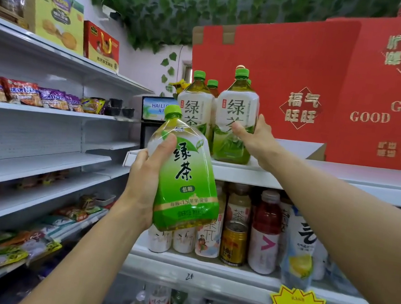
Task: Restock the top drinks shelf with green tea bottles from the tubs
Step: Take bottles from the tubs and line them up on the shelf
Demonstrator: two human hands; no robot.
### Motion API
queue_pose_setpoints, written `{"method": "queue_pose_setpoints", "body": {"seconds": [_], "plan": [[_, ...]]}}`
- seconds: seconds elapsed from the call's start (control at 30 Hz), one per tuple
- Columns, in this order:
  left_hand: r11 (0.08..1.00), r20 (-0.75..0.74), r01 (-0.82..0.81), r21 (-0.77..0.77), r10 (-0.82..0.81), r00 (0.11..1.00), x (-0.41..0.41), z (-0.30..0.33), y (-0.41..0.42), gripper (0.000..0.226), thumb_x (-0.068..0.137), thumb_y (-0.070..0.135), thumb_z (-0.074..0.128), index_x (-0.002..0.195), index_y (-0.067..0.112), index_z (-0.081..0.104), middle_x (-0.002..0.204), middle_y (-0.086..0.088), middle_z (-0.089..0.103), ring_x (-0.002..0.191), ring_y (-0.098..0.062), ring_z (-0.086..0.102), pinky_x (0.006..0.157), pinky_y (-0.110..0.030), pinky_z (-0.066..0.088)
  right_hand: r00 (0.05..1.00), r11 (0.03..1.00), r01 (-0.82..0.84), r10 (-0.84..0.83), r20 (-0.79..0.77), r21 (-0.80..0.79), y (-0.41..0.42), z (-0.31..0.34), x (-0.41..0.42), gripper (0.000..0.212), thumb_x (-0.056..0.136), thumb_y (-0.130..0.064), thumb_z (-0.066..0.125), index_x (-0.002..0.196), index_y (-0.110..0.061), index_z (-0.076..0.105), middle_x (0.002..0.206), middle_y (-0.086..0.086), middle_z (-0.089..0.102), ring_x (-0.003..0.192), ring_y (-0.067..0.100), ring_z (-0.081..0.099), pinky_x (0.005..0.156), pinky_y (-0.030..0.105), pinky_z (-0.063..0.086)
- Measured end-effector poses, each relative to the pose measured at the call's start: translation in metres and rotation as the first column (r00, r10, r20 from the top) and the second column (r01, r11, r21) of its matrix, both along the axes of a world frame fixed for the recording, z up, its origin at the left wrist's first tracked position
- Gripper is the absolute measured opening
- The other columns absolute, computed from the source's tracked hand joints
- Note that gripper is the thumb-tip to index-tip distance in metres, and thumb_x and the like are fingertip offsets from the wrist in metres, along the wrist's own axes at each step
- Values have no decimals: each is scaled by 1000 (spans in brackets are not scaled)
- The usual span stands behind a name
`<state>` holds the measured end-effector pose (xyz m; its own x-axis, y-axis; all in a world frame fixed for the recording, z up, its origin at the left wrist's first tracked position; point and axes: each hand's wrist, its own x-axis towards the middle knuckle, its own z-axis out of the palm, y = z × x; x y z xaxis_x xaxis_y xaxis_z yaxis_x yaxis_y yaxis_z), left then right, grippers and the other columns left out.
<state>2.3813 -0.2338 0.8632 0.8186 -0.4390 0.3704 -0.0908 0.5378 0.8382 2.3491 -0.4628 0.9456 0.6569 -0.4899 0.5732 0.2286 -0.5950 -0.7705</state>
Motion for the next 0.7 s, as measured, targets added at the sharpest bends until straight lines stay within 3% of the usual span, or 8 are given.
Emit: {"method": "queue_pose_setpoints", "body": {"seconds": [0.07,0.1,0.17,0.23,0.3,0.5,0.6,0.7], "plan": [[1000,22,4,-7,-3,1000,-2,1,-6,81,68,57,82,134,21,54,122,-18,70,108,-43,69,89,-69,52,997,998,71,-71,-12,0,19,-2,-26,96,92,-54,58,157,-17,-1,162,9,14,147,25,19,120,45,20],[1000,38,2,-18,-1,999,-4,1,-10,76,71,56,80,133,22,54,122,-18,70,108,-43,69,89,-68,53,999,1000,12,-11,35,-14,29,-6,-41,90,95,-53,54,157,-17,1,161,8,17,144,19,22,119,42,19],[998,80,8,-61,-3,997,-8,3,-20,72,74,53,80,133,22,53,123,-18,69,109,-43,68,89,-69,52,971,971,-234,236,34,-47,47,-18,-73,85,89,-60,57,155,-21,19,149,2,42,131,10,42,117,41,28],[995,120,43,-93,-32,992,-16,8,-33,84,69,56,84,138,21,50,127,-20,67,112,-46,66,91,-71,49,899,908,-416,404,-167,-45,60,-33,-98,98,76,-65,70,152,-25,24,139,-3,54,124,13,55,109,45,43],[989,165,88,-116,-68,984,-24,15,-49,93,67,59,85,143,19,48,131,-22,64,116,-48,63,95,-72,47,860,884,-467,448,-243,-23,58,-42,-108,96,69,-44,85,147,-26,33,131,-1,63,116,16,64,100,42,52],[985,361,161,-68,-126,924,-48,35,-92,89,77,63,76,148,19,45,140,-17,59,127,-42,58,102,-64,47,929,932,-362,362,-77,10,31,-41,-139,79,67,-12,91,132,-12,45,114,7,69,98,19,72,81,32,60],[994,458,96,58,-112,882,-61,56,-110,83,78,77,62,147,32,47,141,-3,60,127,-28,60,103,-54,49,970,971,-238,239,51,-19,15,-30,-152,83,67,-10,89,130,-16,36,111,3,65,86,3,71,66,18,56],[985,526,59,162,-136,840,-66,68,-131,55,100,61,40,149,35,40,129,11,64,110,-2,67,90,-29,56,986,993,-108,113,119,-50,-14,-18,-150,88,66,-12,90,133,-16,33,115,2,63,92,3,69,71,16,57]]}}
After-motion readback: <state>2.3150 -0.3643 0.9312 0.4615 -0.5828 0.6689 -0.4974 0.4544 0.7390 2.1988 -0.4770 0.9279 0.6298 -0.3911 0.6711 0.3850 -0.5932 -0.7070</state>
